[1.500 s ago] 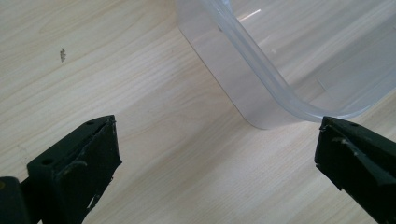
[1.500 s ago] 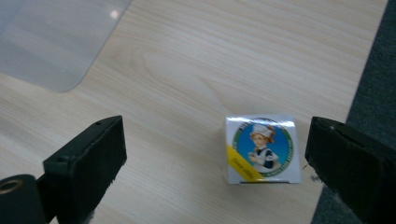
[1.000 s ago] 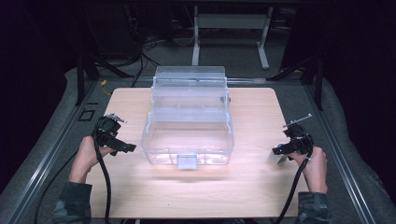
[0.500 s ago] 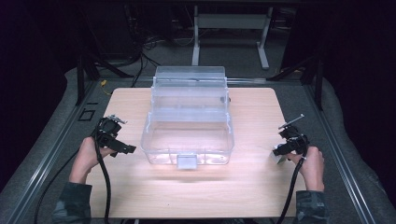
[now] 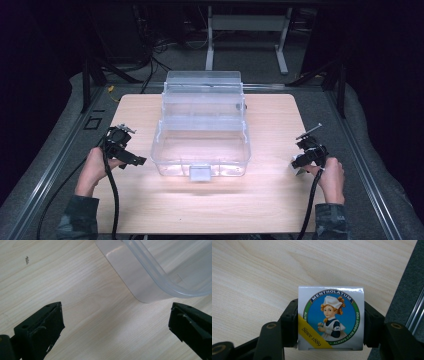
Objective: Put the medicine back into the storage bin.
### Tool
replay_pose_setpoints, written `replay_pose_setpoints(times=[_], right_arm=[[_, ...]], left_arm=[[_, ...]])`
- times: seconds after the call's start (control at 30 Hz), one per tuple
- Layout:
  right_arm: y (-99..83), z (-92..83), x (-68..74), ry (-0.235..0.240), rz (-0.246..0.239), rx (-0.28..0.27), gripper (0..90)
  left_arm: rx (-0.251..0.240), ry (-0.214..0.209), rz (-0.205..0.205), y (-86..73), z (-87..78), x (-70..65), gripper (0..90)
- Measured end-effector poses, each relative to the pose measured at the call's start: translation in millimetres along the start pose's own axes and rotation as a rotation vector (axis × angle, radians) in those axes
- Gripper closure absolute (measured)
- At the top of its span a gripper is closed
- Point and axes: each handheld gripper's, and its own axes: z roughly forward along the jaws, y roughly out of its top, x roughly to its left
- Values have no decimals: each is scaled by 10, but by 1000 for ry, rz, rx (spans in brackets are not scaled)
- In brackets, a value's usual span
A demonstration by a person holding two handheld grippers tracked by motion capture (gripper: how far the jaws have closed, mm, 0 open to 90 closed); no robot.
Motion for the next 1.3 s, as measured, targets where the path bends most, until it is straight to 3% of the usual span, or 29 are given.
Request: replay_pose_setpoints(times=[0.1,0.37,0.4,0.43,0.47,0.53,0.57,0.77,0.8,0.87,0.9,0.97,1.07,1.3], right_arm=[[0,0,-19,16,3,20,443],[4,-7,0,12,-7,10,452],[9,-12,3,35,-9,14,451],[12,-19,26,-1,-12,12,451],[13,-26,28,37,-14,10,452],[14,-52,62,-1,-27,15,451],[15,-70,61,32,-24,3,452],[35,-196,160,72,-46,-19,451],[40,-210,185,55,-57,-26,451],[50,-229,231,66,-71,-27,451],[55,-230,243,100,-76,-31,451],[64,-243,286,82,-89,-30,451],[73,-276,323,114,-102,-40,451],[109,-380,474,121,-140,-62,451]], left_arm=[[4,-5,1,3,9,0,0],[16,2,-9,-25,21,45,1],[20,4,-8,-30,21,57,1],[22,6,-13,-35,21,64,1],[20,10,-16,-37,18,70,1],[13,9,-18,-38,4,74,1],[13,6,-18,-38,0,74,1],[19,12,-14,-55,-17,94,0],[26,15,-13,-63,-15,108,1],[32,20,-15,-73,-13,127,6],[35,23,-20,-76,-12,129,8],[38,26,-17,-78,-16,133,13],[37,28,-15,-82,-28,136,17],[37,27,-16,-93,-38,148,18]])
